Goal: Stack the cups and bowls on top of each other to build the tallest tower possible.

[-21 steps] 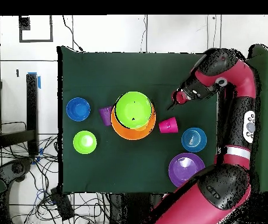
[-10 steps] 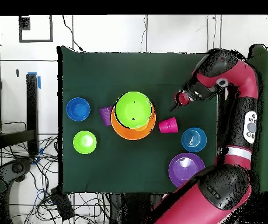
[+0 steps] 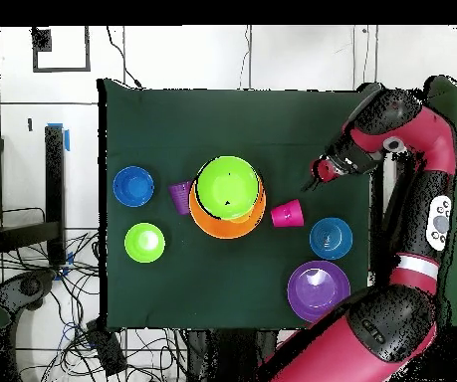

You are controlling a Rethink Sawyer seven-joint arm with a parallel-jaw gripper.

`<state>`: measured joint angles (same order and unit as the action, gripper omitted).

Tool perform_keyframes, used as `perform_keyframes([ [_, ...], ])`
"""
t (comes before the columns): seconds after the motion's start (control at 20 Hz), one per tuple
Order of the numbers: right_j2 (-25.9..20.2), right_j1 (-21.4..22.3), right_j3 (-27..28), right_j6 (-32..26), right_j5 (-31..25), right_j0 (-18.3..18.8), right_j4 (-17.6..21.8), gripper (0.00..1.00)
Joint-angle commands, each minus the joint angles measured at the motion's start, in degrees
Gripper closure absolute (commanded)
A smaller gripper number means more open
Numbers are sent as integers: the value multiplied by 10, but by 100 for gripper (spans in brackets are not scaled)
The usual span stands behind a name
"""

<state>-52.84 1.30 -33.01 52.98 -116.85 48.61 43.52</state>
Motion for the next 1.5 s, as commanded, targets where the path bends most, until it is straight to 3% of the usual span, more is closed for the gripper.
perform_keyframes([
  [0.05, 18, 15, 26, -232, 23, 3, 61, 0],
  [0.4, 33, 9, -55, -189, 63, 28, 13, 0],
  [0.65, 36, 3, -75, -183, 71, 38, 8, 0],
  [1.5, 39, 6, -218, -88, 132, 83, -69, 0],
])
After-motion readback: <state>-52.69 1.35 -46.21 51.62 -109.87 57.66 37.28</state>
